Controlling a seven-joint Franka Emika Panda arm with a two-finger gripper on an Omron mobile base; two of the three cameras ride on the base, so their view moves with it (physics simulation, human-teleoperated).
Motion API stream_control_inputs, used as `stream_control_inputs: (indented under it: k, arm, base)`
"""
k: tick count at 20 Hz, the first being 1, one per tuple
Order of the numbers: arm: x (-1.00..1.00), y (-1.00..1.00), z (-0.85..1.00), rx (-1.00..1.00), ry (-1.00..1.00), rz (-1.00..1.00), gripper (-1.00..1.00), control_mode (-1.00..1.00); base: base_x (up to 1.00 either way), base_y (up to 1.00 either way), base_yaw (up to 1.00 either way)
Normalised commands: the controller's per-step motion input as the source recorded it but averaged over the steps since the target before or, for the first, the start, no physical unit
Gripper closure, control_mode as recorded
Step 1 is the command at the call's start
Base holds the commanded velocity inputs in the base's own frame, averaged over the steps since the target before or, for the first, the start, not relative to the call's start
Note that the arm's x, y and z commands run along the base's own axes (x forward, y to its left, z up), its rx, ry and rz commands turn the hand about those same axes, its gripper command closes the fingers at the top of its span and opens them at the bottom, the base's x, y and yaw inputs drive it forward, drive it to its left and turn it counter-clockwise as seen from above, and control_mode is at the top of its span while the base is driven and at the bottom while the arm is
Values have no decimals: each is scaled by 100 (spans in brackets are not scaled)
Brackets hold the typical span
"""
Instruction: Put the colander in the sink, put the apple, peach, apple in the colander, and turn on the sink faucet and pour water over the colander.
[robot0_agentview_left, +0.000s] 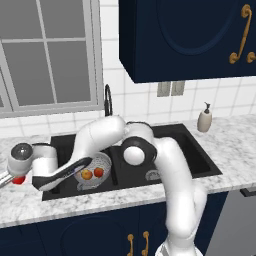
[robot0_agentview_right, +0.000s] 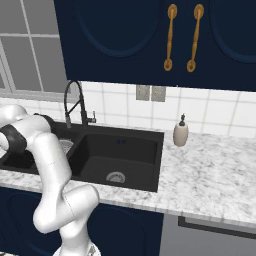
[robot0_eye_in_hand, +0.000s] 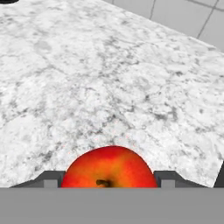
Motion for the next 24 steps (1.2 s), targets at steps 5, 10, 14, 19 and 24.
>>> stream_control_inputs:
  k: [5,10,14,19,24]
  arm:
    - [-7,-100,32,0,0,-28,100,-100]
    - [0,-100,76,1,5,-28,100,-100]
    - [0,-100,76,2,18,-29,100,-100]
    - [3,-90,36,3,29,-30,100,-100]
    - [45,-68,0,0,9,-23,100,-100]
  base:
    - [0,0,0]
    - [0,0,0]
    - [0,0,0]
    - [0,0,0]
    - [0,0,0]
